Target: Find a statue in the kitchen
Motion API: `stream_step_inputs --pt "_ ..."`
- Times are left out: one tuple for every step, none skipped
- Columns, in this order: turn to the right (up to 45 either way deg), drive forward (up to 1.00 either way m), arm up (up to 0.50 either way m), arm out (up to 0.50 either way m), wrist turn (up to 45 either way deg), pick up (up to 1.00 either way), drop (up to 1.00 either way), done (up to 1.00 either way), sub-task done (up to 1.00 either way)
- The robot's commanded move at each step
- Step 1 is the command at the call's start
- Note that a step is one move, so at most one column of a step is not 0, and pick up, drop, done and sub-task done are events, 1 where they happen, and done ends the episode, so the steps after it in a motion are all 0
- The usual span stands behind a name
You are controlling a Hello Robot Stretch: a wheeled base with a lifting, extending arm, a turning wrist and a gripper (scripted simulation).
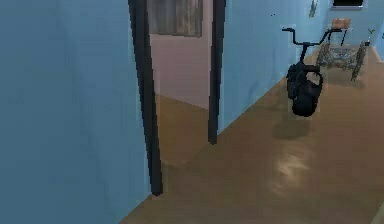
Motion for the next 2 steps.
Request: stream_step_inputs --pt "18.0 0.0 0.0 0.0 0.0 0.0 0.0 0.0 0.0" --pt "0.0 1.0 0.0 0.0 0.0 0.0 0.0 0.0 0.0"
